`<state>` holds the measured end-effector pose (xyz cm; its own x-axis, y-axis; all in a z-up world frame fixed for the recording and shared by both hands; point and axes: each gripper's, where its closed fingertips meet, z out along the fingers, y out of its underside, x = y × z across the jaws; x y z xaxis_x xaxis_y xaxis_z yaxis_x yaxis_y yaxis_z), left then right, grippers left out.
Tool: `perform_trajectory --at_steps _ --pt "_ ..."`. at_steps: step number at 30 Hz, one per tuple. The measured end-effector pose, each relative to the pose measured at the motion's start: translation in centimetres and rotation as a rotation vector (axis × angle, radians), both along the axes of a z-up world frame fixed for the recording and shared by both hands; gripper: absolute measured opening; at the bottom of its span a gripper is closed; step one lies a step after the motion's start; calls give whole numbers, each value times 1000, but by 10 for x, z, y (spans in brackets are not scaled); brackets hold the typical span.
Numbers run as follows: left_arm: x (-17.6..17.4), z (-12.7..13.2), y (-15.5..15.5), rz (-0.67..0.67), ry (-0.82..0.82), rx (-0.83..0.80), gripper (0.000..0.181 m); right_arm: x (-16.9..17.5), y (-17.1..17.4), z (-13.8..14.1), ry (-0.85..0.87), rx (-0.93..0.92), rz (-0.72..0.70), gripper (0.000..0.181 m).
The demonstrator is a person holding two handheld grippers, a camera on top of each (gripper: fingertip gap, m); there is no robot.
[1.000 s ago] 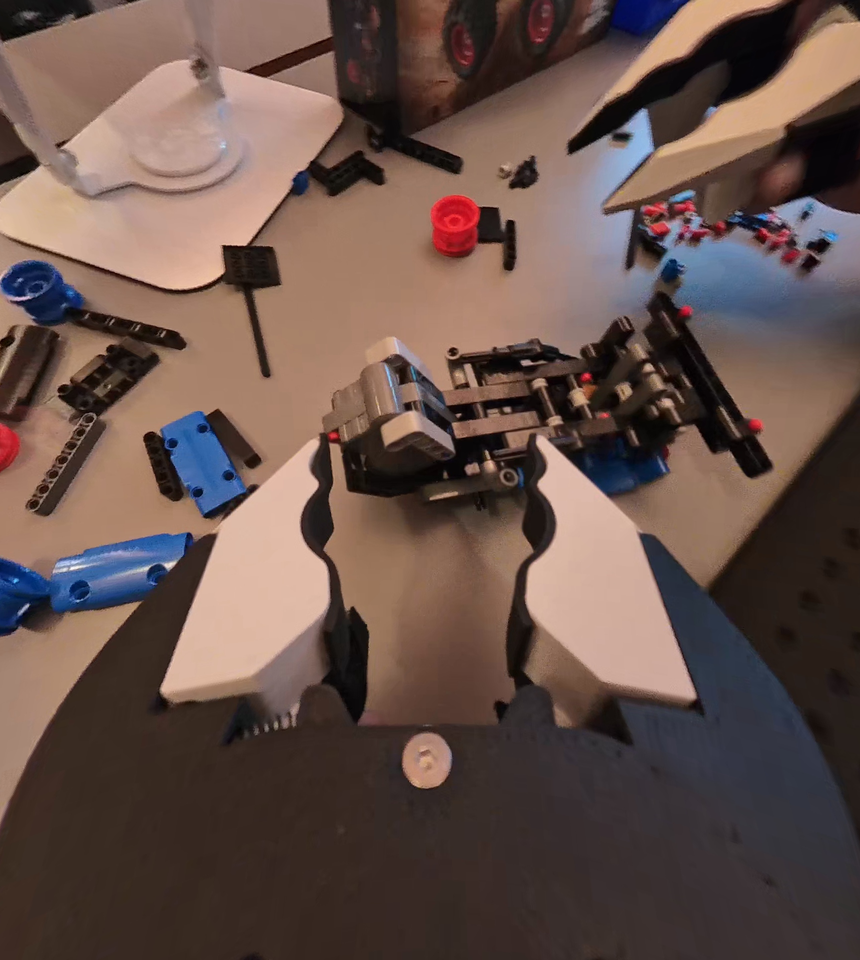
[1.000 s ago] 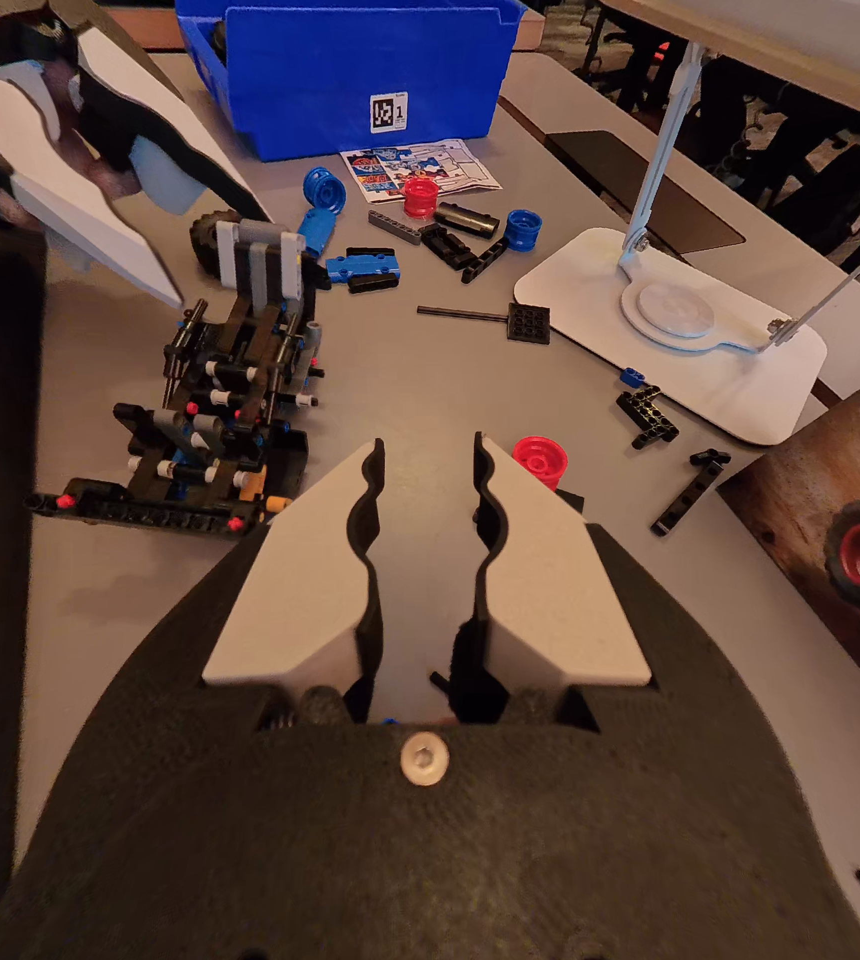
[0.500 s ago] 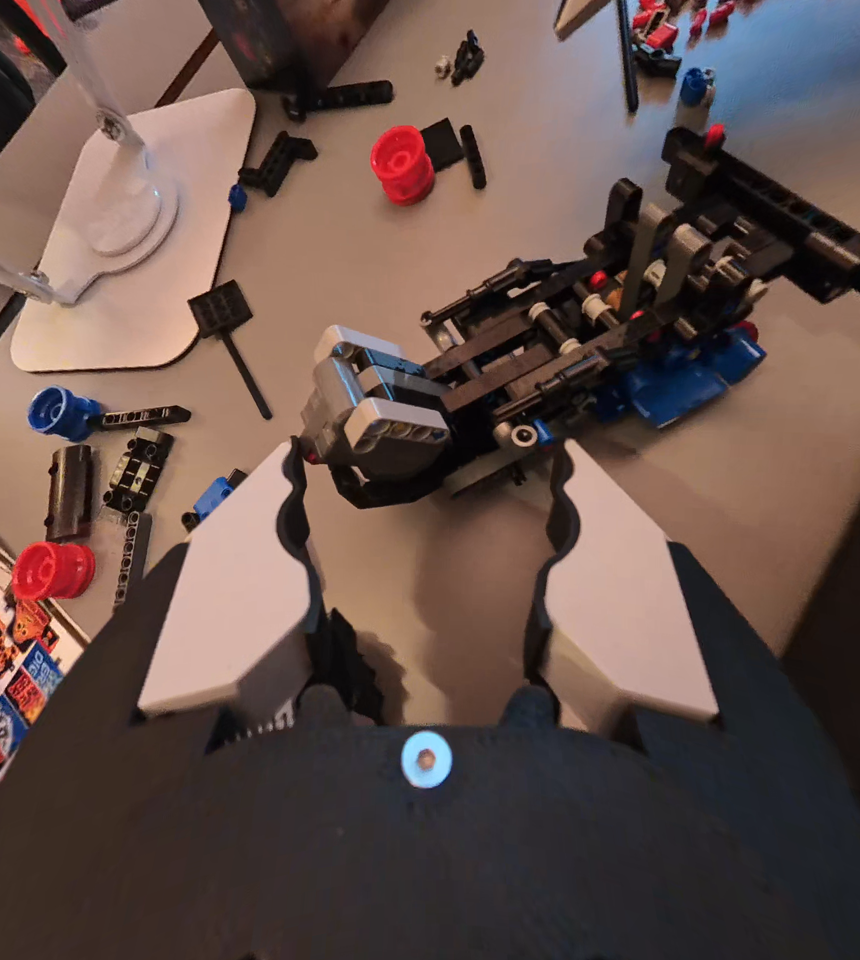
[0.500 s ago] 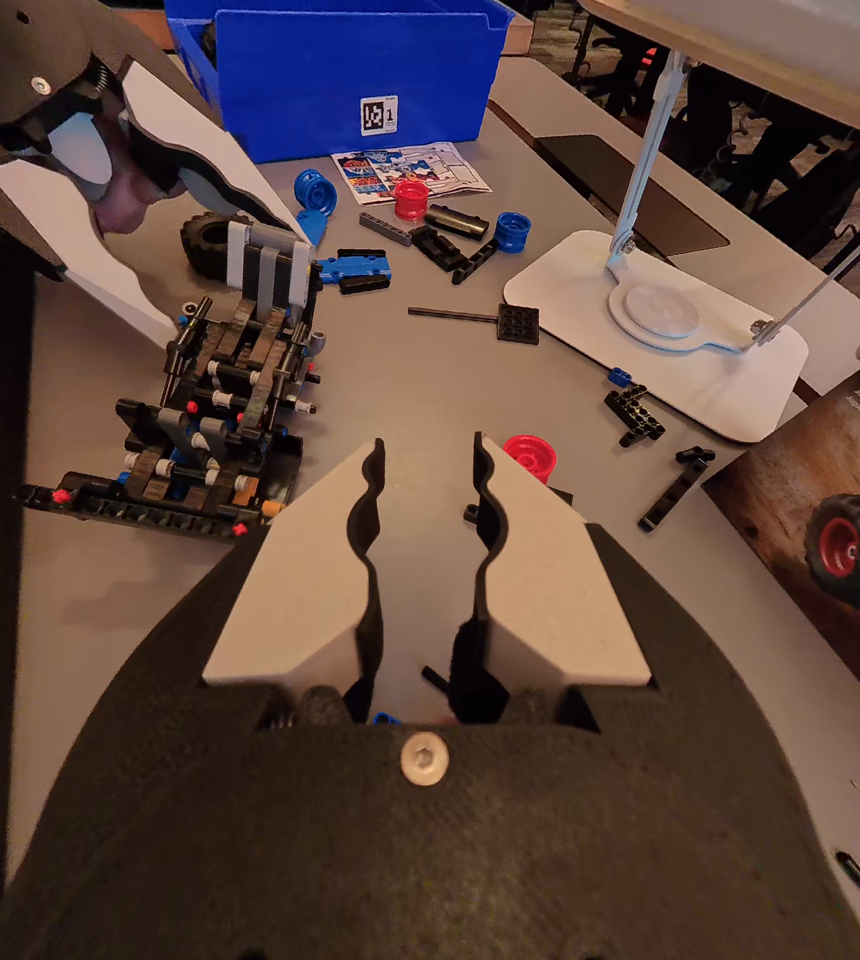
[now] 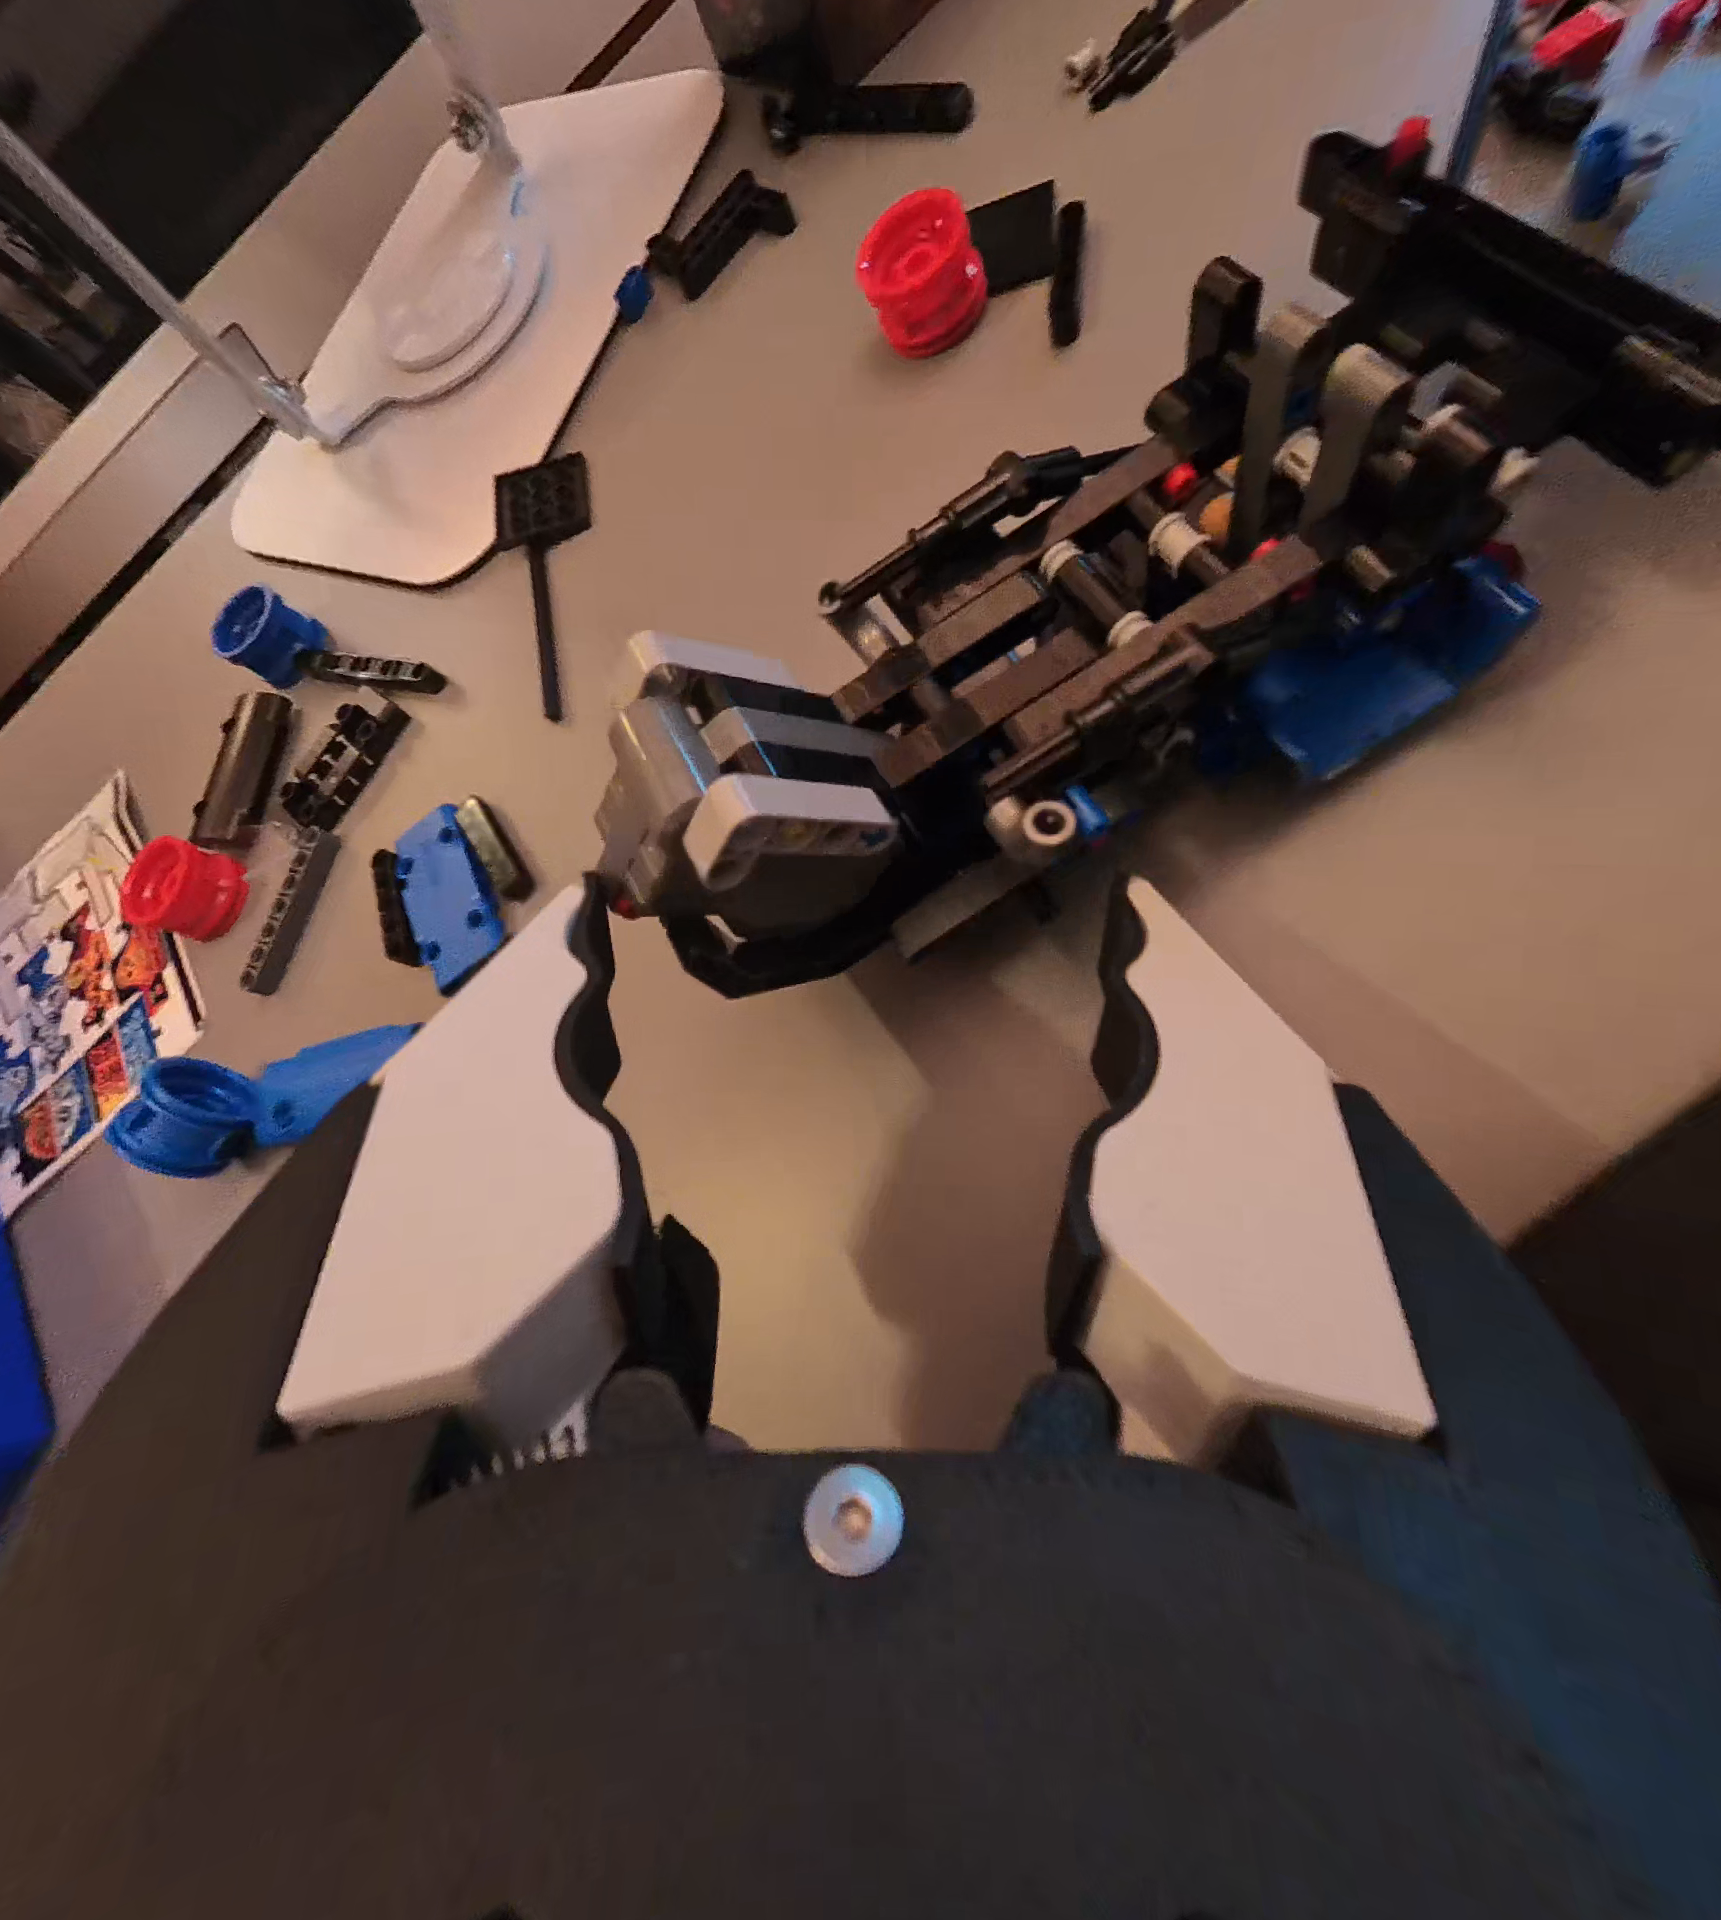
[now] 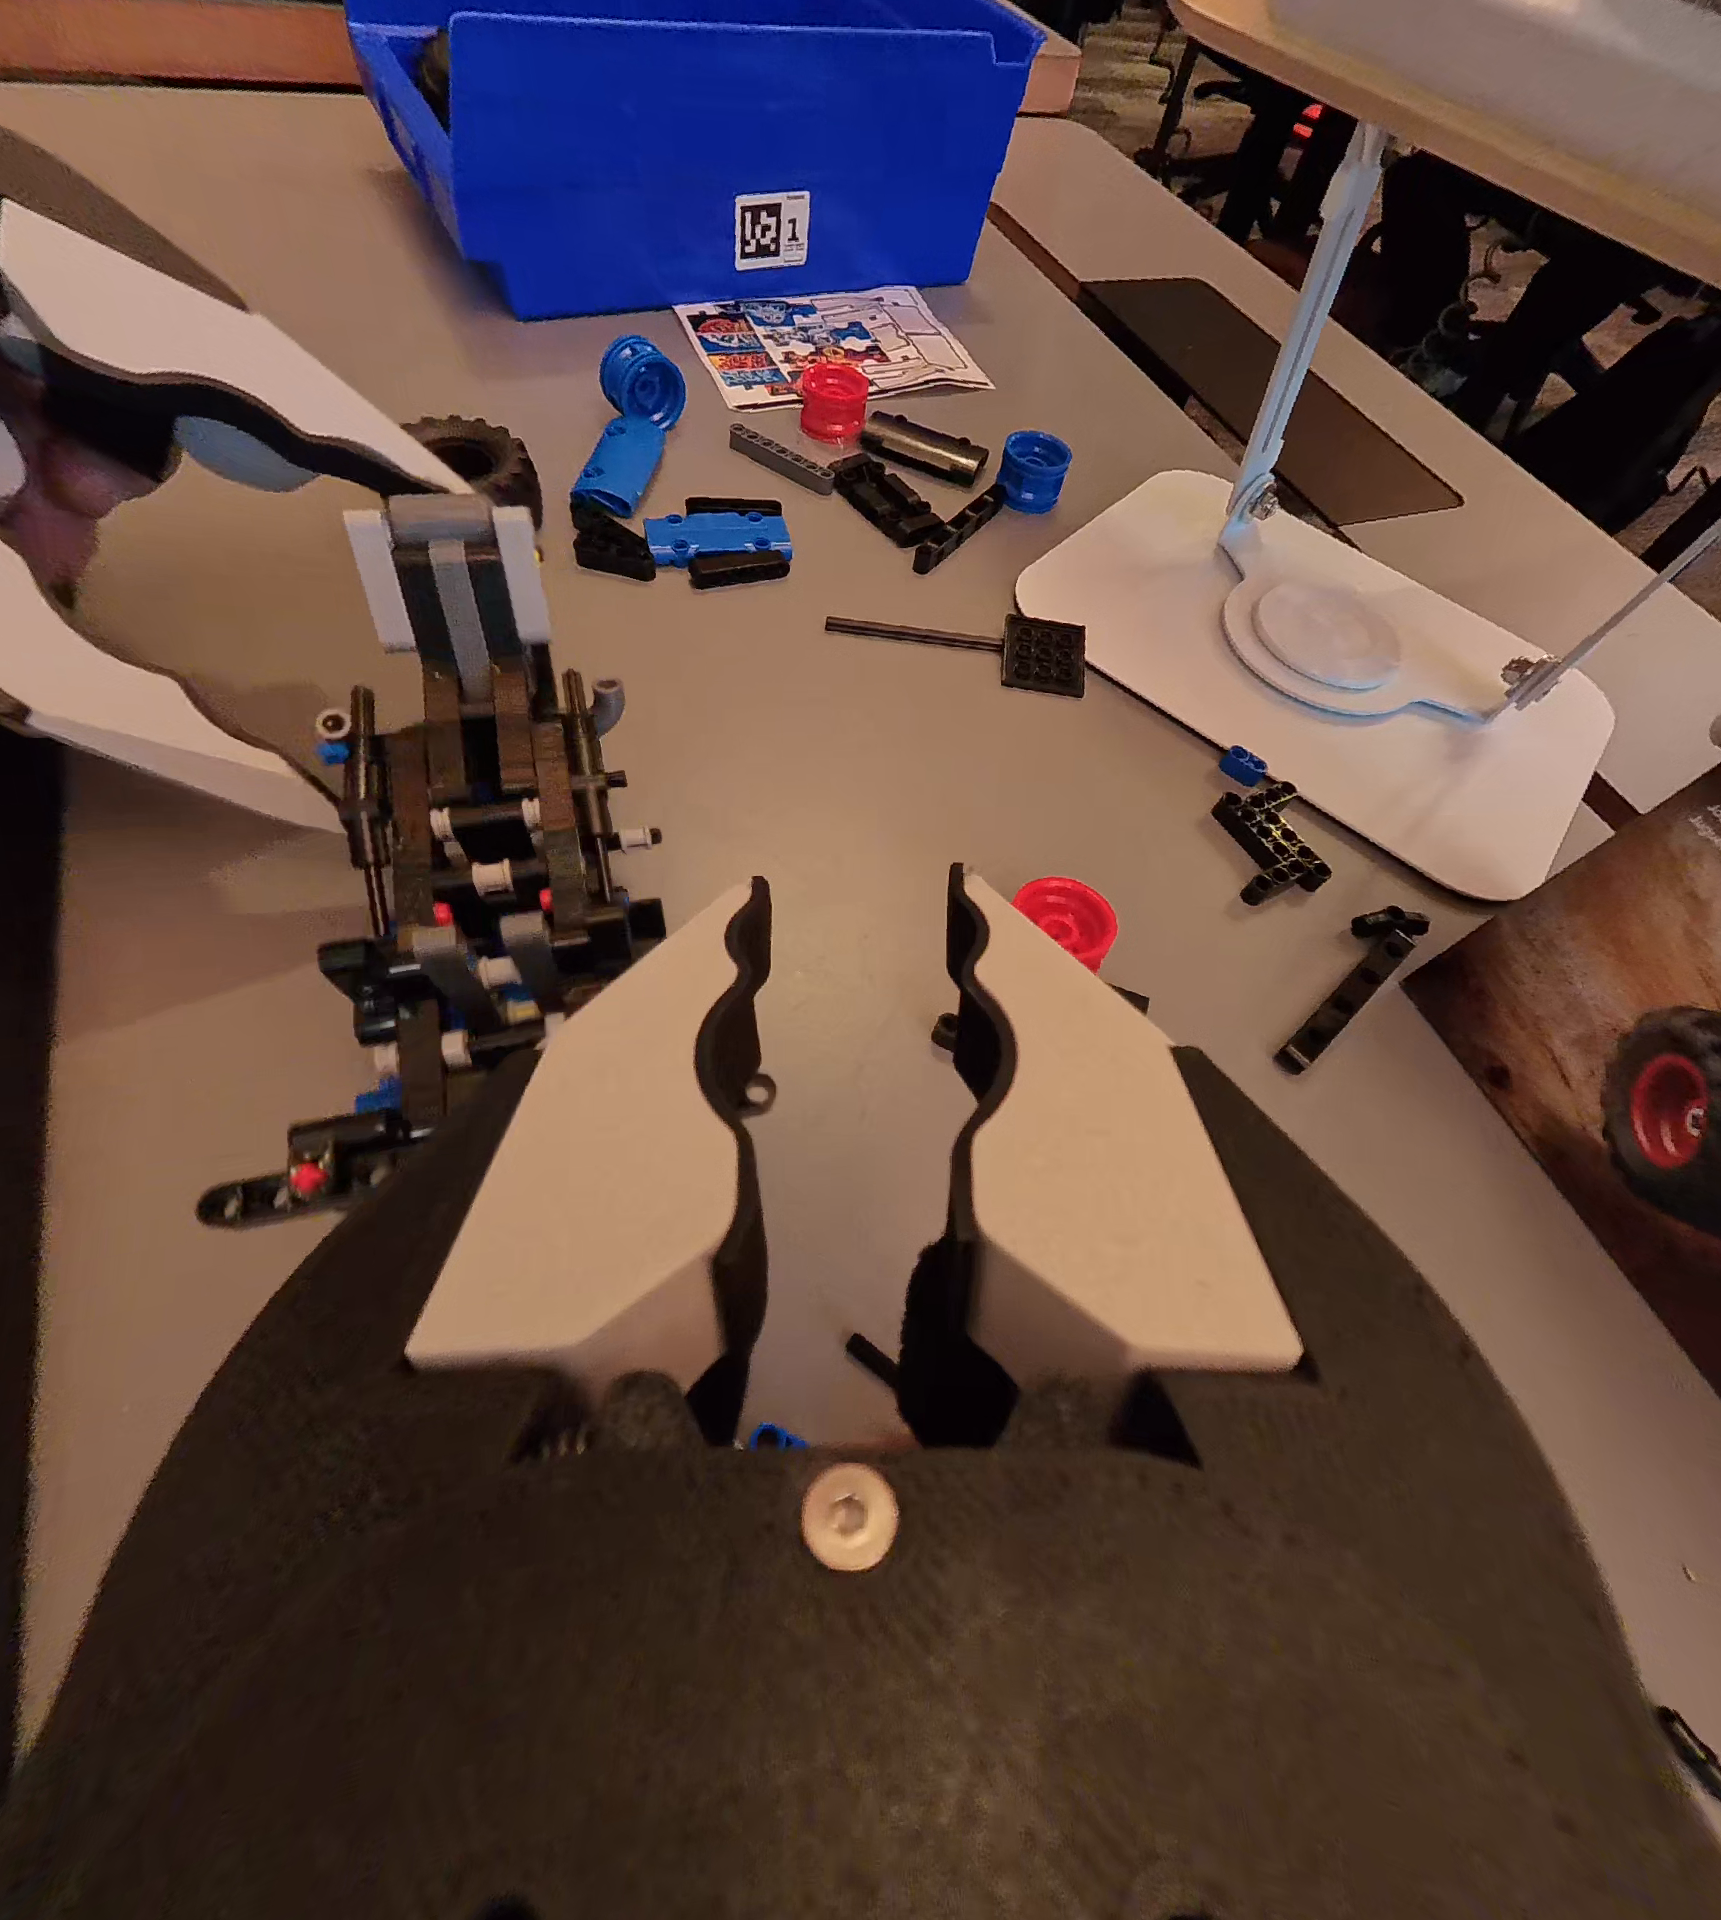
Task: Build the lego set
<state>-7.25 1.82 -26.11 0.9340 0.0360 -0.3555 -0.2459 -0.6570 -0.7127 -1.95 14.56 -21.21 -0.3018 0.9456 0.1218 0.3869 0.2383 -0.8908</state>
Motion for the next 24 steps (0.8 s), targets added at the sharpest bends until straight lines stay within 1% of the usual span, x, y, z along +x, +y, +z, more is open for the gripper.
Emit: perform_trajectory --at_steps 1,5,6,8,11,15,18,21,24 --pt "4 1 -1 -3 -16 0 90 0 0 0 -1 2 0 32" --pt "18 4 0 -48 -83 0 91 1 5 2 4 -1 -17 32" --pt "23 4 0 -76 -95 -4 93 1 7 3 11 -7 -24 32" --pt "30 7 -1 -136 -106 -1 88 2 12 8 28 -26 -42 33" --pt "29 14 -5 -203 -107 11 87 3 19 14 57 -50 -65 34" --pt "15 38 -5 -244 -115 75 86 3 27 18 79 -72 -99 37" --pt "-3 63 1 -268 -38 140 79 2 34 14 74 -82 -120 38" --pt "-24 84 17 -274 56 159 77 1 38 9 58 -90 -130 38" --pt "-50 107 45 -267 146 182 73 0 41 7 62 -90 -141 39"
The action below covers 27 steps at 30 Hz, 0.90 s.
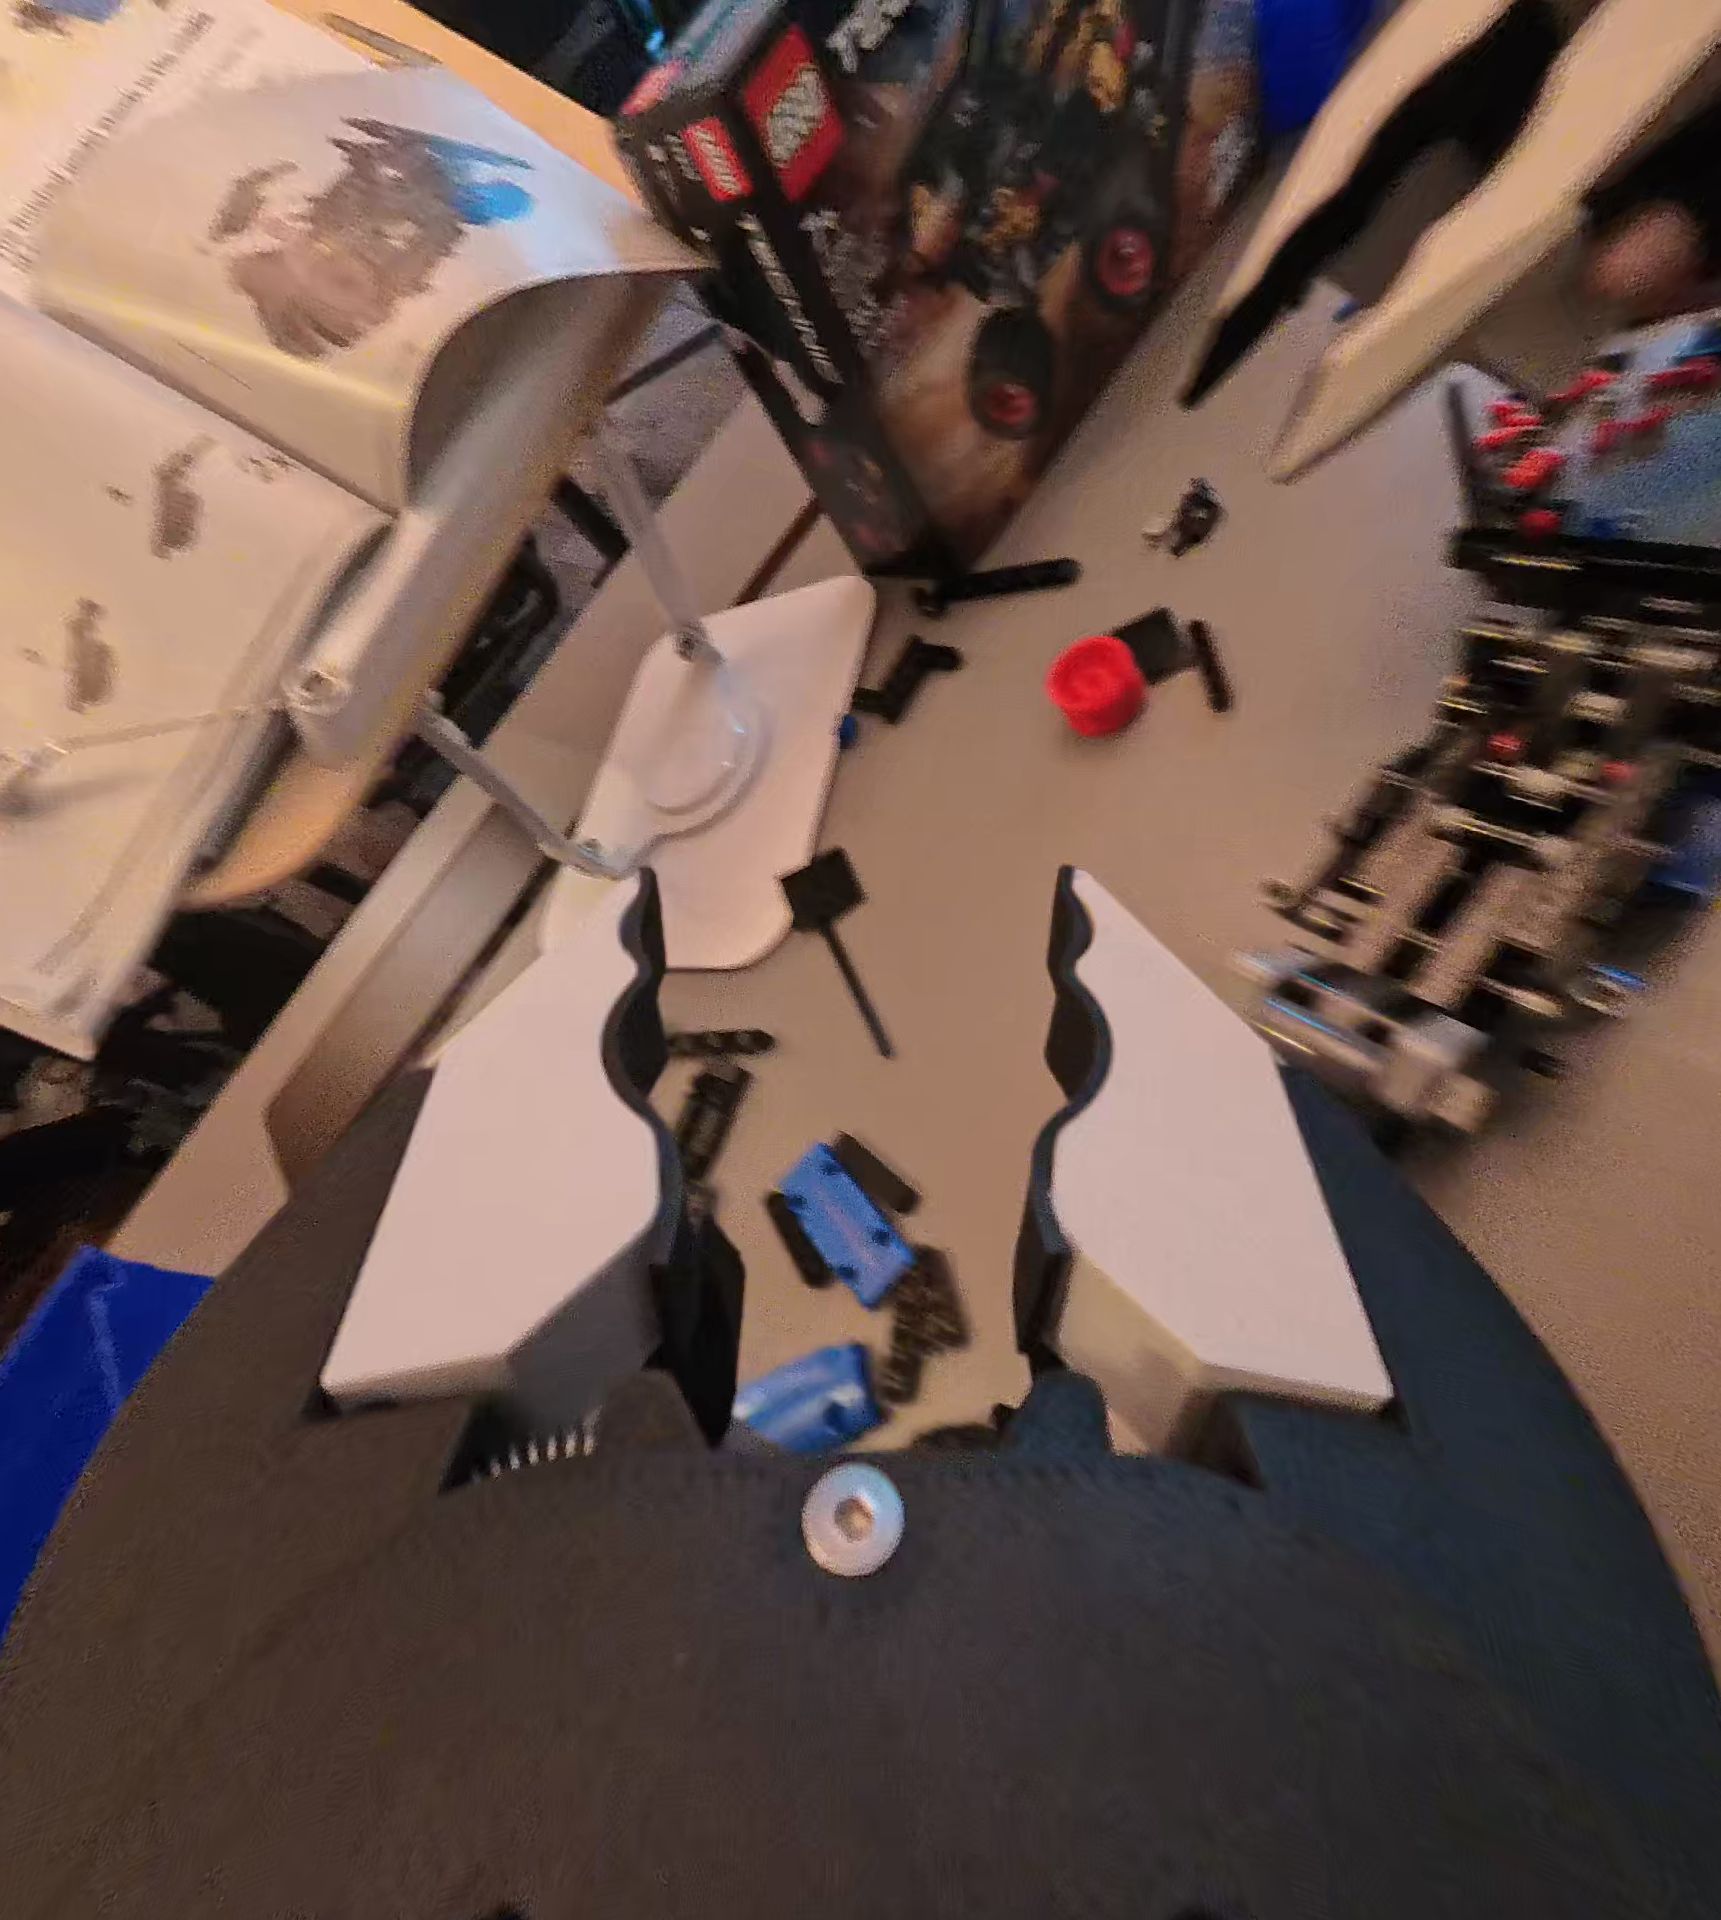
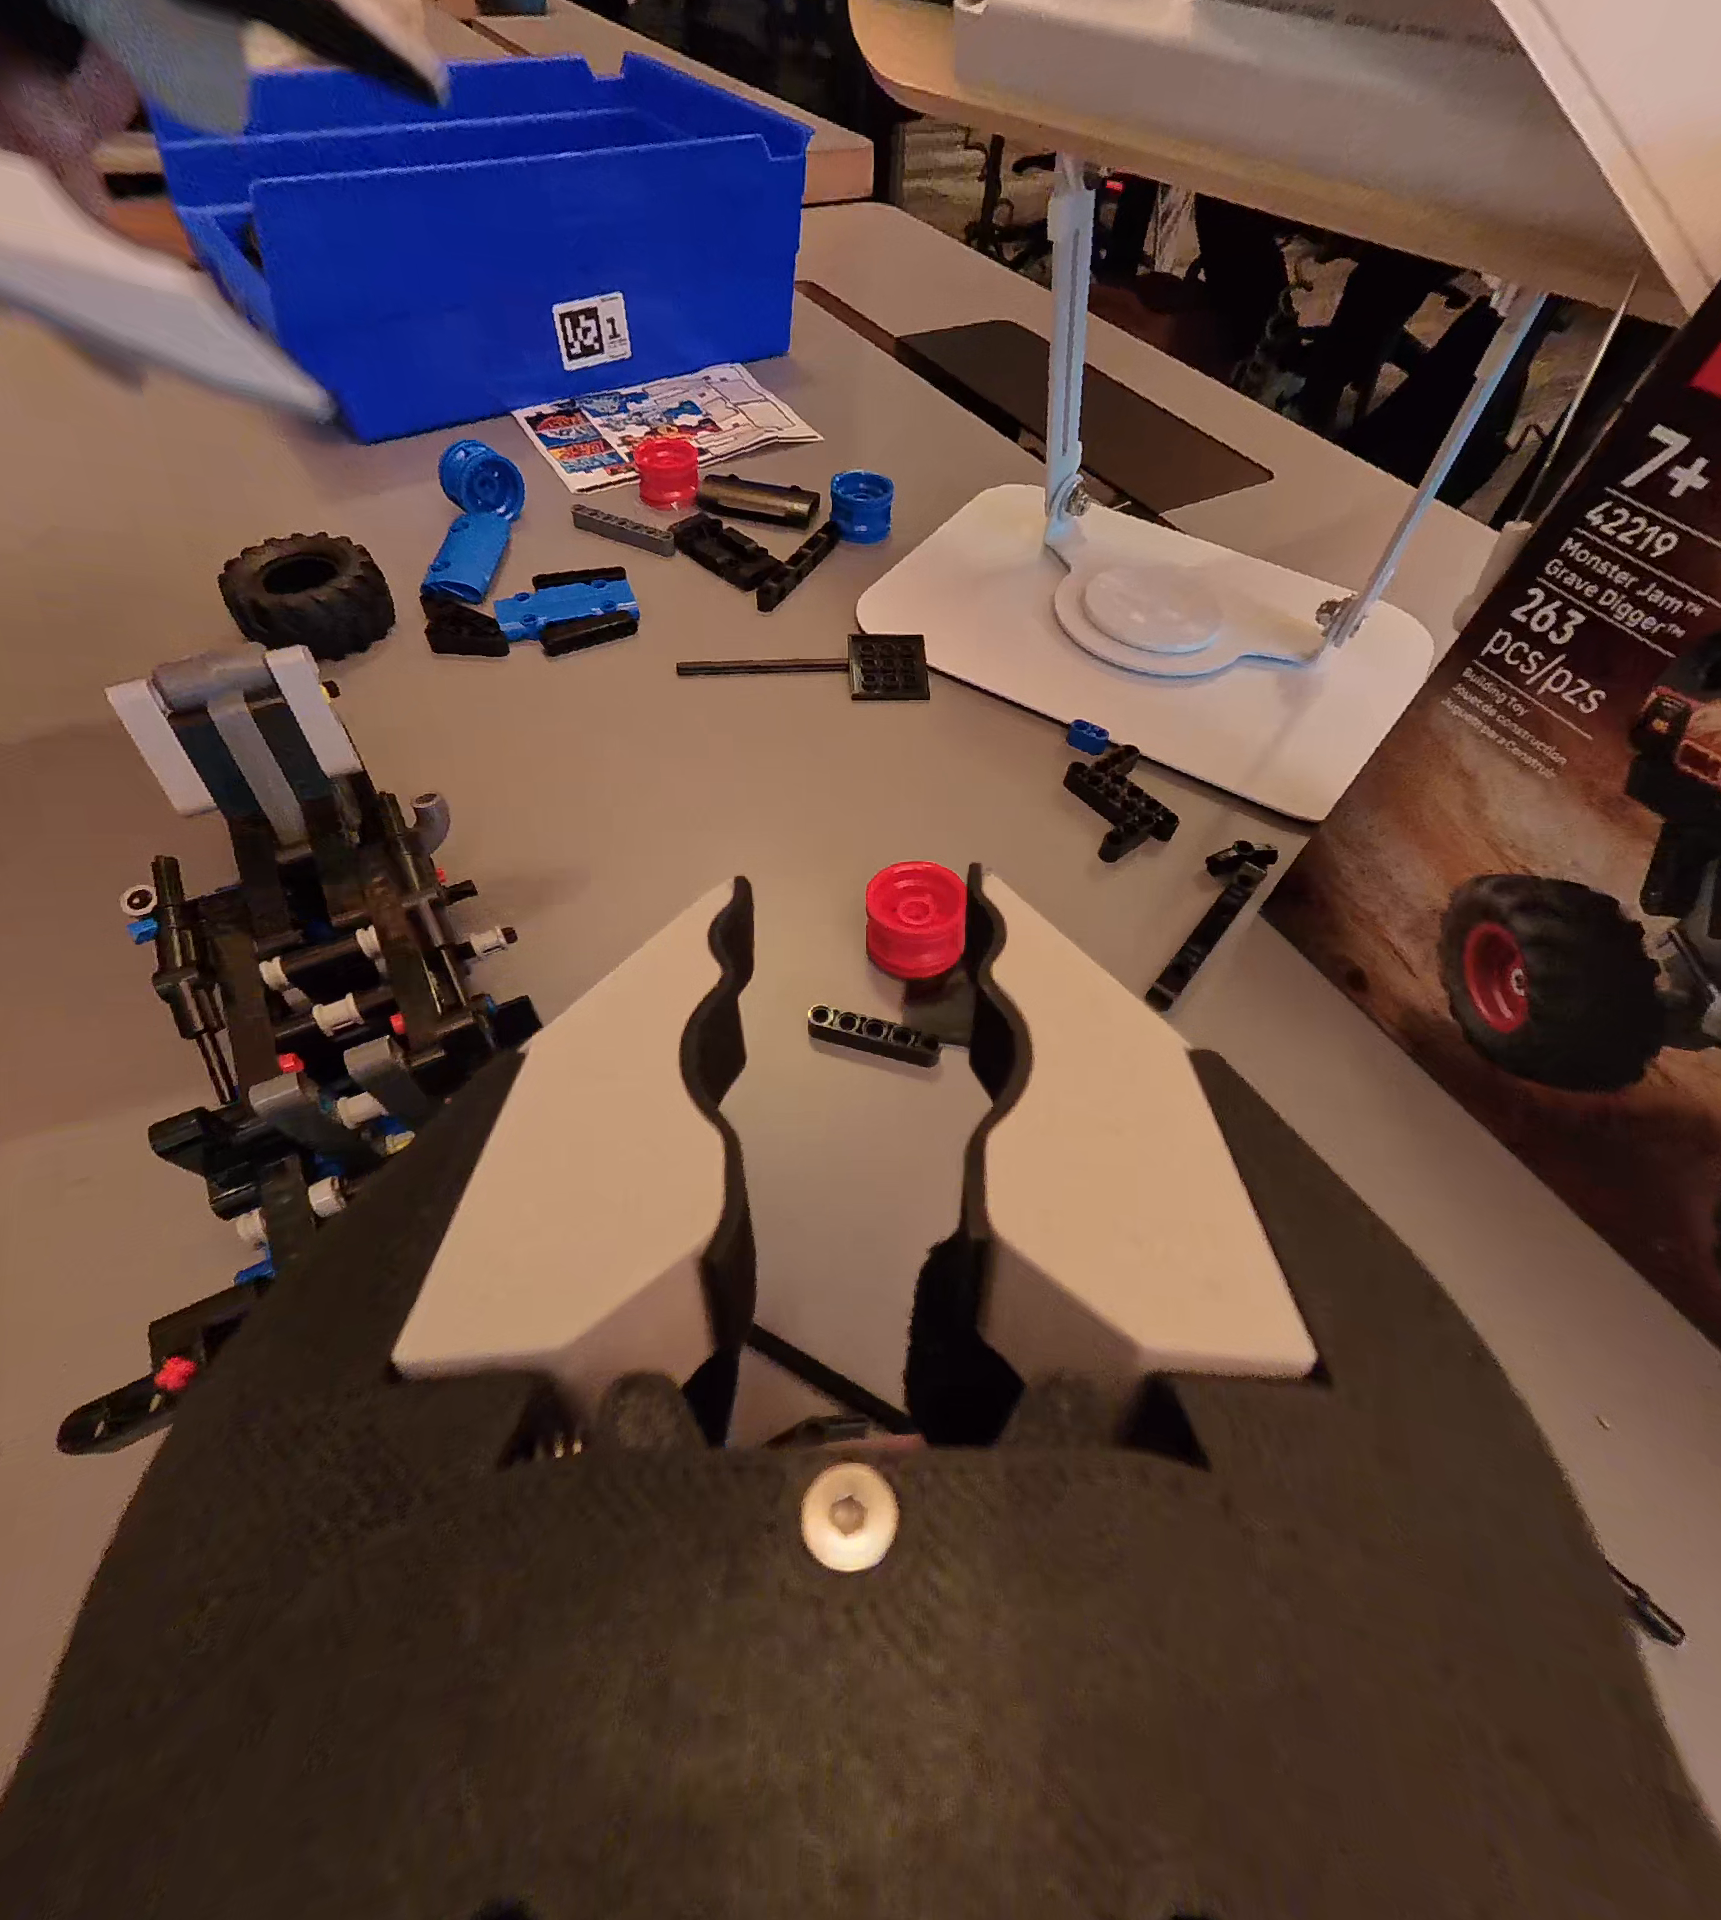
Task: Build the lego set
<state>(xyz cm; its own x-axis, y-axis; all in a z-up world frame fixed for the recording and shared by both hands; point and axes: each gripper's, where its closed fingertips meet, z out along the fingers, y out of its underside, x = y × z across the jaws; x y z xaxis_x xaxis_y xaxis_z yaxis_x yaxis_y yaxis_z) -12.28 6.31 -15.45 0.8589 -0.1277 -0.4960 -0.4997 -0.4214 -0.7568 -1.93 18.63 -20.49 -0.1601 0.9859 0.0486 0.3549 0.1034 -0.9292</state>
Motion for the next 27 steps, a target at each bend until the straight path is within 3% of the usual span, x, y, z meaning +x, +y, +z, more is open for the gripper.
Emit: perform_trajectory --at_steps 7,14,17,21,27 --pt "-51 55 93 24 184 117 70 -1 10 -3 12 -18 -28 40" --pt "-55 60 197 -31 515 76 63 0 13 -2 16 -25 -30 41" --pt "-67 57 211 5 507 56 50 0 10 -1 19 -27 -20 41" --pt "-75 59 207 7 495 77 25 -1 6 -1 17 -26 -1 41" --pt "-73 60 202 -32 468 74 17 -2 6 -7 -2 -25 5 40"
